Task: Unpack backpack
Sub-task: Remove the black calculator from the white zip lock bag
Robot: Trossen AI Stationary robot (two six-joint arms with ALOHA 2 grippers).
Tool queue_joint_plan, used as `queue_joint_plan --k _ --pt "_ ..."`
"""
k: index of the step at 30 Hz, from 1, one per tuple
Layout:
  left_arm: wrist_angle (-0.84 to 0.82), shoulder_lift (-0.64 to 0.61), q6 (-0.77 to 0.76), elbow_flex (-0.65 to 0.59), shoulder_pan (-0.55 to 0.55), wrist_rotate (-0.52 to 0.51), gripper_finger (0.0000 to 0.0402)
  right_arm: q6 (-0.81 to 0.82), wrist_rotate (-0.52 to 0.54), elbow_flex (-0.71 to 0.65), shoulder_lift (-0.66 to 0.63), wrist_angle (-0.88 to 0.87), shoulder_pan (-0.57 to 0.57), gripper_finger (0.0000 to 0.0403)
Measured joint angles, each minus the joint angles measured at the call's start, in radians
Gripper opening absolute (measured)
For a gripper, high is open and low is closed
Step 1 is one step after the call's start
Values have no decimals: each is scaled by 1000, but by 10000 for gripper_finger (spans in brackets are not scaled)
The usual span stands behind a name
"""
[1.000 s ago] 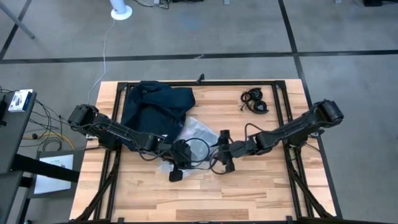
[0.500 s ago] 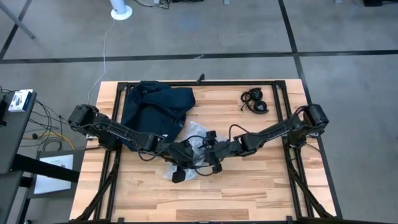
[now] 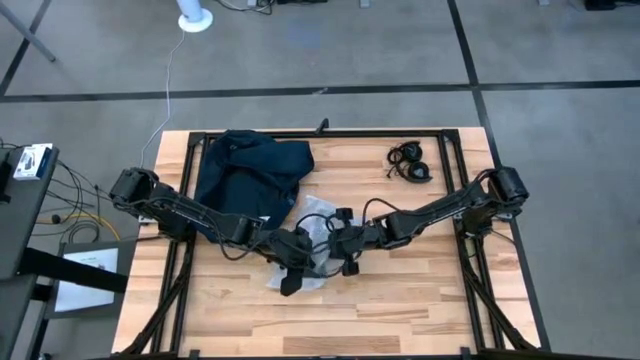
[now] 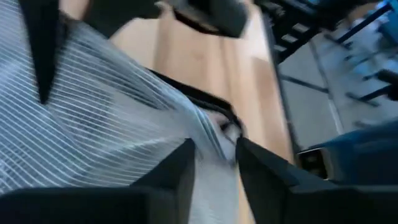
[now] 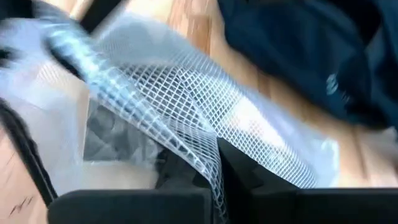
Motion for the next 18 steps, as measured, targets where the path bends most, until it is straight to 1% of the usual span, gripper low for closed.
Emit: queue_joint_plan --k 4,6,7,9,13,16,17,18 --pt "6 0 -20 1 -26 25 162 76 32 0 0 -65 12 0" --pt "-28 -10 -17 1 -43 8 172 125 77 0 -5 -102 18 0" --pt "-41 -13 -11 1 -53 -18 174 154 110 0 -6 -124 22 0" --pt "-90 -17 -6 3 -78 -86 174 213 185 0 -20 -179 31 0" --pt "-208 -18 -4 2 -112 -146 174 352 378 -1 -83 -285 31 0" --pt "-244 -19 -4 2 -127 -182 174 534 565 -1 -147 -406 23 0" --pt "-246 -19 0 2 -131 -194 174 596 610 -1 -168 -444 16 0" --pt "-244 -19 8 2 -135 -201 174 665 630 -1 -186 -479 4 0"
